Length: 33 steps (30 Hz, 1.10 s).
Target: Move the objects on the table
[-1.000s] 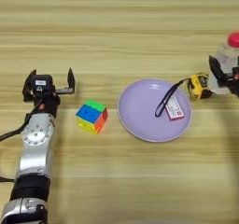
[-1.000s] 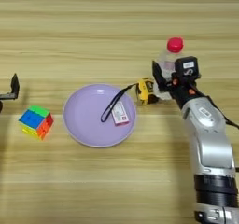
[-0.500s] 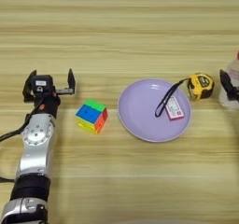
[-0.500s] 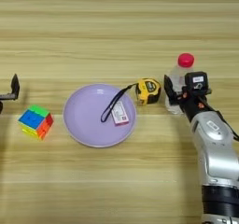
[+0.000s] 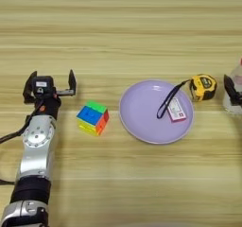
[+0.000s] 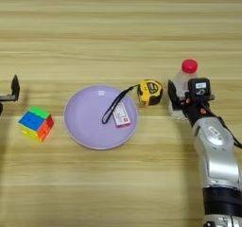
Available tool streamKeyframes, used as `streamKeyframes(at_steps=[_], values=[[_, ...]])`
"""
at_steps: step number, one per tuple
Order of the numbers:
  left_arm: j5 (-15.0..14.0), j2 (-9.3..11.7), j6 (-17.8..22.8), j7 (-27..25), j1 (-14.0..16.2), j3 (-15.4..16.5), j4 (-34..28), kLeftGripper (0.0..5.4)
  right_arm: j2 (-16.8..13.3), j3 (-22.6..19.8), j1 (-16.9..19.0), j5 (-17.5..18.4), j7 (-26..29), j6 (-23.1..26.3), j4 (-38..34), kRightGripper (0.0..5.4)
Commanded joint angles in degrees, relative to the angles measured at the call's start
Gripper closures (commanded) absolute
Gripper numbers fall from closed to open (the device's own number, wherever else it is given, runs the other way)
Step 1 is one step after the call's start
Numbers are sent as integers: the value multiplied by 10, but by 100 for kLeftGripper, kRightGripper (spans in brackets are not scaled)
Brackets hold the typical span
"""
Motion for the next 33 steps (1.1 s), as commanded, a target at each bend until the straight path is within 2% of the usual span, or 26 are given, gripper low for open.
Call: streamKeyframes(at_steps=[1, 5, 6, 11, 20, 23, 33], values=[[2, 2, -2, 0, -5, 1, -1, 0, 1, 8, -2, -8, -2, -5, 26, 217], [2, 3, -2, 0, -5, 1, -1, 0, 1, 11, 1, -7, 0, -12, 28, 217], [2, 3, -2, 0, -5, 1, -1, 0, 1, 12, 1, -7, 0, -13, 27, 188], [2, 3, -3, -1, -5, 2, 0, 0, 3, 15, 5, -3, 4, -18, 23, 124], [2, 3, -2, 0, -4, 2, -3, 0, 4, 16, 16, 2, 5, -23, 18, 51], [1, 3, -2, -1, -4, 2, -3, 0, 5, 16, 27, 2, 4, -26, 13, 8], [1, 2, -3, -1, -4, 2, -2, 0, 11, 16, 61, 9, 5, -24, 1, 3]])
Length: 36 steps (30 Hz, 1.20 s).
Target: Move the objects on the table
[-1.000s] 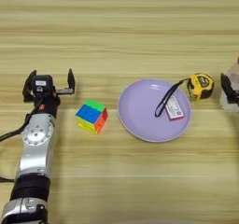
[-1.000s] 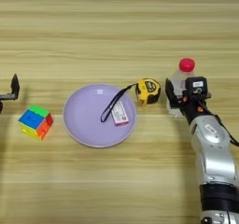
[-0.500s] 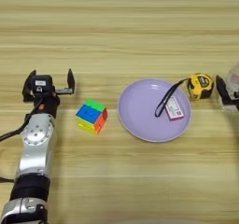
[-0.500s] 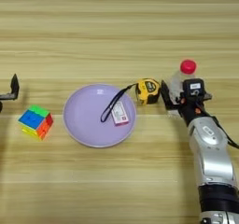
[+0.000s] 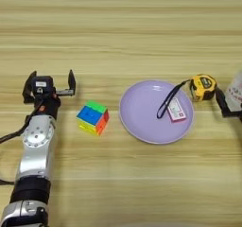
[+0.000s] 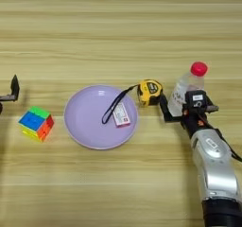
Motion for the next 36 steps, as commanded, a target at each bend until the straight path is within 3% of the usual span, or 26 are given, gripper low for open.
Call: streamKeyframes(at_steps=[1, 11, 18, 23, 27, 36], values=[[1, 2, -3, 0, -4, 1, -2, 0, 7, -3, 13, 8, 4, 0, 0, 3], [-1, 5, -4, -3, -8, 4, 2, 0, 5, -33, 37, 28, 6, -21, 22, 3], [-2, 6, -5, -6, -11, 6, 6, 0, -13, -41, 80, 37, 47, -30, 30, 3], [-1, 7, -4, -8, -11, 7, 8, 0, -12, -44, 84, 40, 54, -34, 20, 3], [-5, 9, 6, -21, 20, 3, -33, 0, -10, -47, 83, 43, 46, -32, 10, 3], [-43, 7, 75, -96, 144, -29, -207, 0, -9, -47, 77, 45, 38, -27, -2, 3]])
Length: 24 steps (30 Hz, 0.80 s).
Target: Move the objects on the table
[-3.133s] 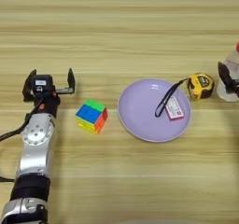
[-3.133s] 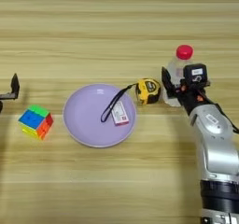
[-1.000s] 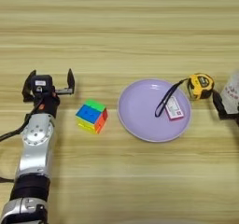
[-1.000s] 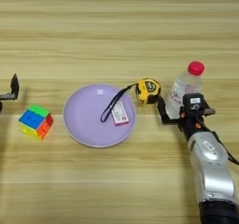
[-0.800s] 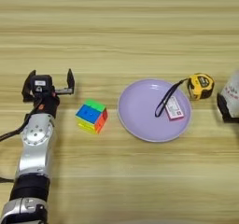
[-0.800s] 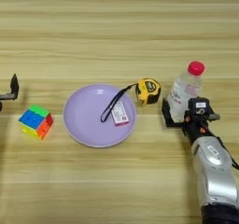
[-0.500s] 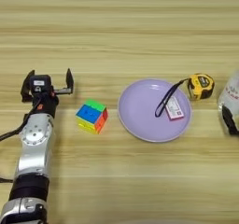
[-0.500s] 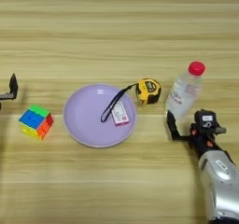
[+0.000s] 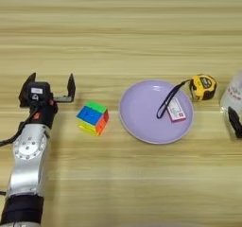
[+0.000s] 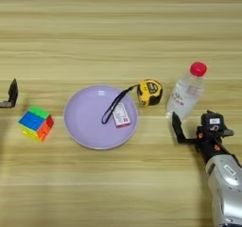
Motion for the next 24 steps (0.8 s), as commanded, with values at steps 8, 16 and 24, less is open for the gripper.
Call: streamKeyframes(at_steps=[8, 16, 24], values=[[-76, 4, 86, -118, 120, -65, -146, 0, -2, -3, -16, 4, -5, 5, -1, 3], [-73, 6, 101, -142, 157, -101, -196, 0, -6, -6, -20, 5, -4, 4, 3, 3], [-62, 7, 99, -138, 159, -111, -188, 0, -7, -7, -23, 5, -4, 3, 5, 3]])
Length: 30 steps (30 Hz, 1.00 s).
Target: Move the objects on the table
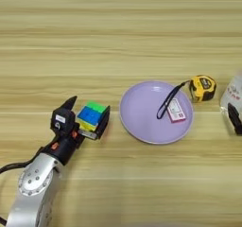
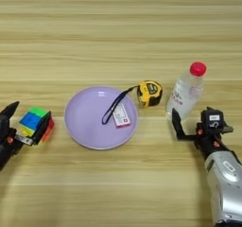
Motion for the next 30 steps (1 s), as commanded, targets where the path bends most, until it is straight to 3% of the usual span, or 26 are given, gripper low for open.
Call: streamKeyframes(at_steps=[1, 11, 16, 30], values=[[17, 6, 6, 2, 4, -7, 3, 0, -6, -7, -7, 4, 0, 3, 2, 3], [21, 1, -1, 6, -5, -6, 33, 0, -7, -8, -8, 5, 1, 3, 3, 3], [40, -1, -12, 13, -13, -10, 60, 0, -7, -8, -8, 5, 1, 3, 2, 3], [43, -12, -33, 12, -41, -5, 126, 0, -6, -7, -9, 4, -1, 5, -2, 3]])
